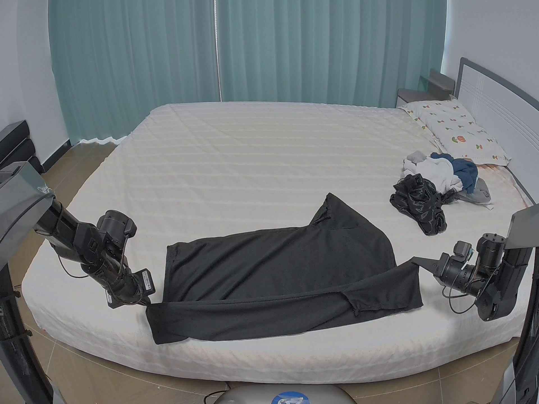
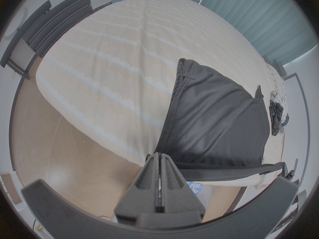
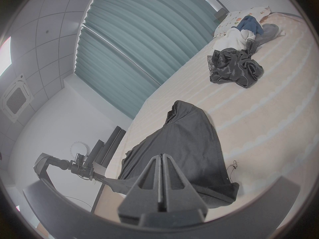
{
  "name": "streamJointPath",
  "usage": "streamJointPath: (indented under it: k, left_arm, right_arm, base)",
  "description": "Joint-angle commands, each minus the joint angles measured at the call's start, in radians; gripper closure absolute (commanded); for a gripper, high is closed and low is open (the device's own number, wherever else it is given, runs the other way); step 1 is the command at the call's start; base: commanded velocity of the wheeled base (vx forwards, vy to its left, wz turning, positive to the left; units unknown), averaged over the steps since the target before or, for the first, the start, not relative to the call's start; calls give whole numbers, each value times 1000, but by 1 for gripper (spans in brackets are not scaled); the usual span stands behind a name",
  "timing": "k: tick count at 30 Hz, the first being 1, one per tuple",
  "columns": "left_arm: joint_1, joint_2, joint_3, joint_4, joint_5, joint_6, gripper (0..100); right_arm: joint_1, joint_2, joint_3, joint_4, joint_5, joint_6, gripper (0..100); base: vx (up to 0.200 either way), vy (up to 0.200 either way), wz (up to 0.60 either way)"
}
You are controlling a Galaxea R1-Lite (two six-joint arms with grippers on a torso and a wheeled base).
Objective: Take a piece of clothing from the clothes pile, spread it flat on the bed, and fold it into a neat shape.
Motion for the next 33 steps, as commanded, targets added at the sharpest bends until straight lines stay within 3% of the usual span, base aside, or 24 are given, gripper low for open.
streamJointPath:
  k: [1,19,33]
  left_arm:
    - [-1,46,-32,-2,3,-25,100]
    - [-6,131,-116,-9,5,-91,100]
    - [-29,207,-139,-131,48,-154,100]
  right_arm:
    - [8,59,-39,-6,-5,0,100]
    - [26,153,-117,-3,-46,2,100]
    - [37,217,-177,-4,-100,2,100]
  base:
    - [0,0,0]
    - [0,0,0]
    - [0,0,0]
